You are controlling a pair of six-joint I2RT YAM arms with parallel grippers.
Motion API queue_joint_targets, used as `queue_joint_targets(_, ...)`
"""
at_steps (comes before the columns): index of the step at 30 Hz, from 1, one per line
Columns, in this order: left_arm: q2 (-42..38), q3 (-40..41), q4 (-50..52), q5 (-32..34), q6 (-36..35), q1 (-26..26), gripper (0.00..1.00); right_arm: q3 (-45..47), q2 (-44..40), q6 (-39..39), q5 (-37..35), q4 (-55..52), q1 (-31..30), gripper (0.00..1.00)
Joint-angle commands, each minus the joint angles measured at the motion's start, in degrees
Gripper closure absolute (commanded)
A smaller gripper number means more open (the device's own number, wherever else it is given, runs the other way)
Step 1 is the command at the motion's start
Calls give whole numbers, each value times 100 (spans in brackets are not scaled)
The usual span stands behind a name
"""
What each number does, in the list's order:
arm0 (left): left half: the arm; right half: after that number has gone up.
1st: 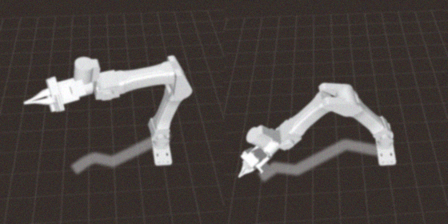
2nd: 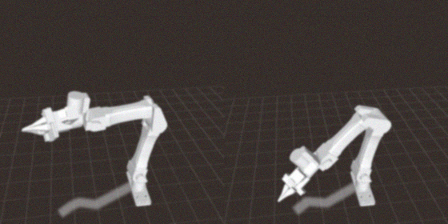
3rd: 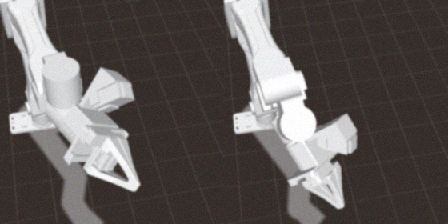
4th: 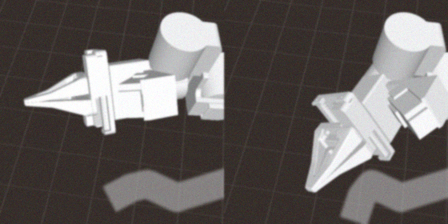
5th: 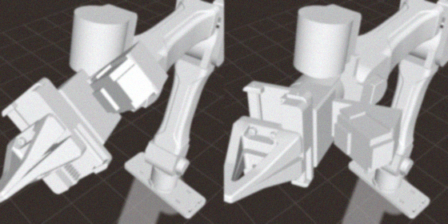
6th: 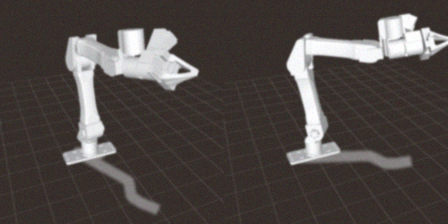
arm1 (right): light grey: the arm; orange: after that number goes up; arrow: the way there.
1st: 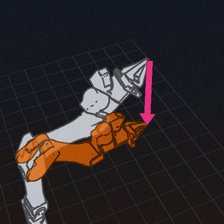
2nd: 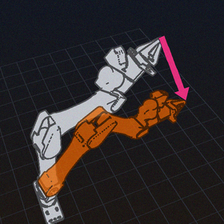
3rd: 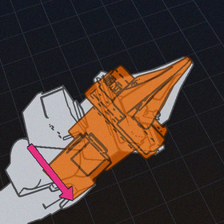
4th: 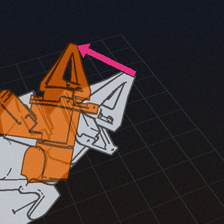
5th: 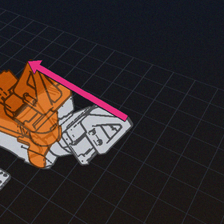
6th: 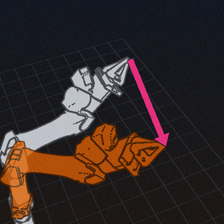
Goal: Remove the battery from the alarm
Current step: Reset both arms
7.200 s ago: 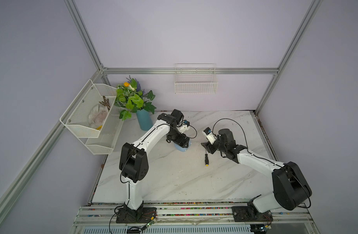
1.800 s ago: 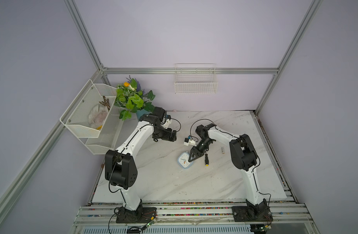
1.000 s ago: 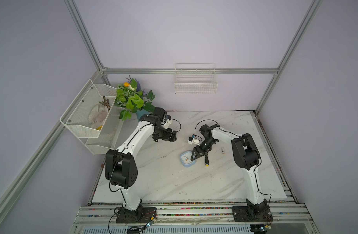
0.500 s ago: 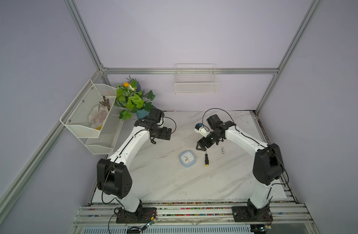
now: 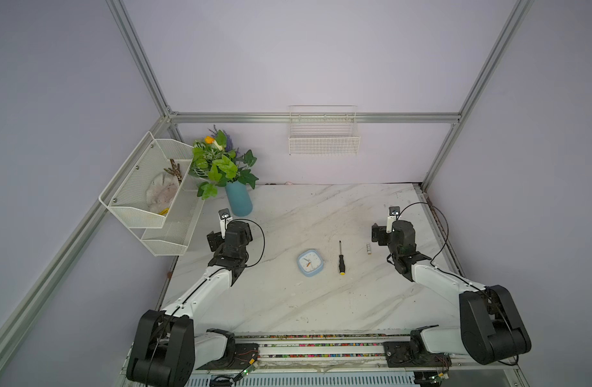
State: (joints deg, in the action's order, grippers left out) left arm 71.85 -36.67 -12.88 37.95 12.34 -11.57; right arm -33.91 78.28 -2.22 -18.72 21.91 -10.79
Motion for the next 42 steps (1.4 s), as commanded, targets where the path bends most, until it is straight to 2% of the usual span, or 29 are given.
queue_joint_targets(1, 230, 642, -1628, 405, -303, 73, 0, 319, 254, 169, -491, 1740, 81, 0)
queue_joint_targets(3, 418, 825, -2113, 420, -406, 149, 0, 272, 438, 128, -536, 1700, 93, 0)
queue_joint_targets(6, 398, 850, -2203, 341, -457, 250, 0, 394, 541, 221, -458, 1777, 130, 0)
queue_joint_targets(10, 309, 958, -2290, 118, -367, 489, 0, 1267, 931, 134, -349, 3672, 156, 0)
queue_joint_targets(15, 127, 1206, -2539, -148, -346, 601, 0, 1677, 866, 223, -248, 4286, 225, 0)
queue_joint_targets(19, -68, 1521, -2881, -210, -489, 612, 0, 1976, 1354, 97, -153, 5321, 218, 0)
queue_joint_targets(22, 160, 1743, -3137, -106, -654, 645, 0, 1810, 1129, 178, -167, 4620, 221, 0)
queue_joint_targets(24, 589, 1977, -3997, 8, -806, 666, 0, 1816, 1158, 179, -158, 4690, 226, 0)
queue_joint_targets(25, 645, 2094, -4320, -114, -852, 665, 0, 1833, 1182, 170, -158, 4752, 226, 0)
queue_joint_targets(27, 727, 2135, -4292, -344, -530, 822, 0, 1837, 1215, 169, -152, 4821, 225, 0)
queue_joint_targets(29, 1163, 2174, -4863, -555, -577, 929, 0, 1829, 1212, 171, -141, 4789, 230, 0)
queue_joint_targets(30, 1276, 2110, -4894, -673, -660, 955, 0, 1827, 1215, 174, -141, 4789, 234, 1)
queue_joint_targets(34, 1391, 1518, -3642, -1671, -906, 973, 0, 1787, 1216, 197, -85, 4703, 252, 0)
queue_joint_targets(36, 2063, 1744, -5105, -1670, -1259, 930, 0, 1783, 1198, 205, -62, 4673, 279, 1)
queue_joint_targets(38, 1635, 1464, -3721, -1715, -1001, 931, 0, 1778, 1198, 222, -116, 4661, 279, 0)
queue_joint_targets(39, 1663, 1407, -3745, -1693, -1010, 937, 0, 1758, 1198, 246, -147, 4627, 277, 0)
queue_joint_targets(41, 1907, 1628, -4593, -1584, -1085, 938, 0, 1755, 1194, 254, -148, 4607, 279, 0)
queue_joint_targets(42, 1925, 1640, -4594, -1581, -1097, 938, 0, 1756, 1190, 248, -149, 4619, 279, 0)
